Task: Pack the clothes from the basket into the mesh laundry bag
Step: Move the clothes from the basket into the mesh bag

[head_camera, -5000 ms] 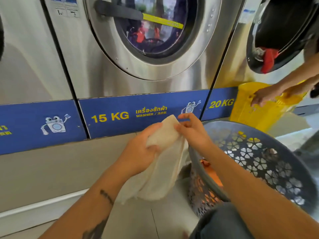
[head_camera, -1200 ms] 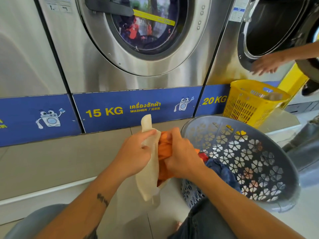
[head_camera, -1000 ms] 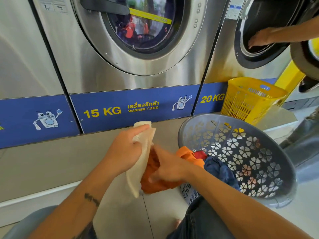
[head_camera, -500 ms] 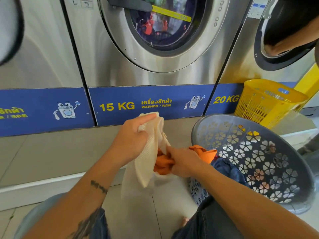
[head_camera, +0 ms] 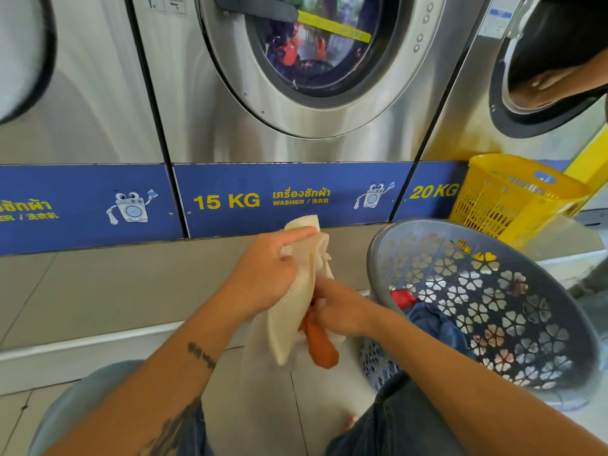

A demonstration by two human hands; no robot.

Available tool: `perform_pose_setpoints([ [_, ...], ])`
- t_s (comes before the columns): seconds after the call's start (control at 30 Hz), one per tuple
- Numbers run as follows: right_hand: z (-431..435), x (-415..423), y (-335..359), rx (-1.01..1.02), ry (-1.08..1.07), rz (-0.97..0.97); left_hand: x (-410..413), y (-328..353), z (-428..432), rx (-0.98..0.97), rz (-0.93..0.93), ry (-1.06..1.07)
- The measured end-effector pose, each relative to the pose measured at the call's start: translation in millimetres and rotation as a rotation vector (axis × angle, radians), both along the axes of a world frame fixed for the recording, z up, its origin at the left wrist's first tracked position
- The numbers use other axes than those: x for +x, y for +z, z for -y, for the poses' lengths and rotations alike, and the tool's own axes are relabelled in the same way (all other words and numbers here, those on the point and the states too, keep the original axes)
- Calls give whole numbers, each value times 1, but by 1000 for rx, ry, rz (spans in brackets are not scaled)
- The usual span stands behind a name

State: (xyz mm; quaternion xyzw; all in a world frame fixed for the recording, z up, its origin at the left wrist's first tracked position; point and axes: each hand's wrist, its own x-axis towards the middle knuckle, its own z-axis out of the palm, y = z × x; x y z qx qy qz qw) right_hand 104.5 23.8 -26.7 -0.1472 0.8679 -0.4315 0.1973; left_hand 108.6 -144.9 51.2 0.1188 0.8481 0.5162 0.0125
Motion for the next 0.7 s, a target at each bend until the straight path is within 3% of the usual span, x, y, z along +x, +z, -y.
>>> perform_pose_setpoints([
  [0.1, -5, 3, -3, 625, 238, -103, -1, 2, 6, 86, 15, 39],
  [0.17, -5, 3, -5, 760, 220, -41, -1, 1, 7, 101, 16, 39],
  [0.33, -4, 3, -9, 746, 79, -188, 5, 2, 5, 57, 51, 39],
  [0.5, -6, -3, 10, 71, -293, 14, 7, 2, 3, -1, 65, 15],
  [0.57, -13, -3, 19, -58, -428, -81, 9, 2, 2, -32, 41, 22],
  [0.67, -38, -5, 28, 225, -685, -443, 11, 2, 4, -34, 47, 45],
  [0.7, -48, -6, 29, 355, -755, -452, 11, 0, 5, -38, 61, 46],
])
